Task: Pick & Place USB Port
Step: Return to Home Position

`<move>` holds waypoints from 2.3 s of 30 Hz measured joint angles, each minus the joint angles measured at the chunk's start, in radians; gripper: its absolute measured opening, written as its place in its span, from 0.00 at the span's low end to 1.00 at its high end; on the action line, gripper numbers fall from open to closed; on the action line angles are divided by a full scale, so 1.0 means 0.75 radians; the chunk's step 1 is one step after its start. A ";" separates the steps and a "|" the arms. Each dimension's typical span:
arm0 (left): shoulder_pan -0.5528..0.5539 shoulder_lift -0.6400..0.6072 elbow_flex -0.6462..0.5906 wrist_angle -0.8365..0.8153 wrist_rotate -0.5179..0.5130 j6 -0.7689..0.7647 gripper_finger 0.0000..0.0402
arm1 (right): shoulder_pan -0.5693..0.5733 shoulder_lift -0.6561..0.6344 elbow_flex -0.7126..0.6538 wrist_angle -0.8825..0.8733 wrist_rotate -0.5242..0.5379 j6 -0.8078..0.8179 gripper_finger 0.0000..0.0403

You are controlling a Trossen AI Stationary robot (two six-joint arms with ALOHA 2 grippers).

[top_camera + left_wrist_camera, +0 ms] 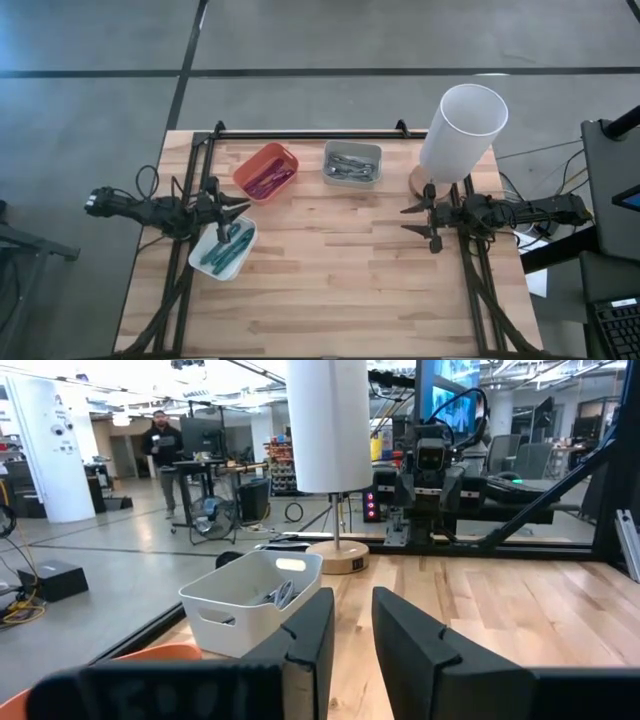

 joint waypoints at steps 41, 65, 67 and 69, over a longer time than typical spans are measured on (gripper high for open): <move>0.000 0.000 0.001 0.001 0.001 0.000 0.19 | 0.000 0.017 0.000 0.003 -0.006 0.062 0.47; 0.000 0.000 0.001 0.001 0.001 0.000 0.19 | 0.000 0.016 0.000 0.003 -0.005 0.062 0.47; 0.000 0.000 0.001 0.001 0.001 0.000 0.19 | 0.000 0.016 0.000 0.003 -0.005 0.059 0.47; 0.000 0.000 0.001 0.001 0.001 0.000 0.19 | 0.000 0.016 0.000 0.003 -0.005 0.061 0.47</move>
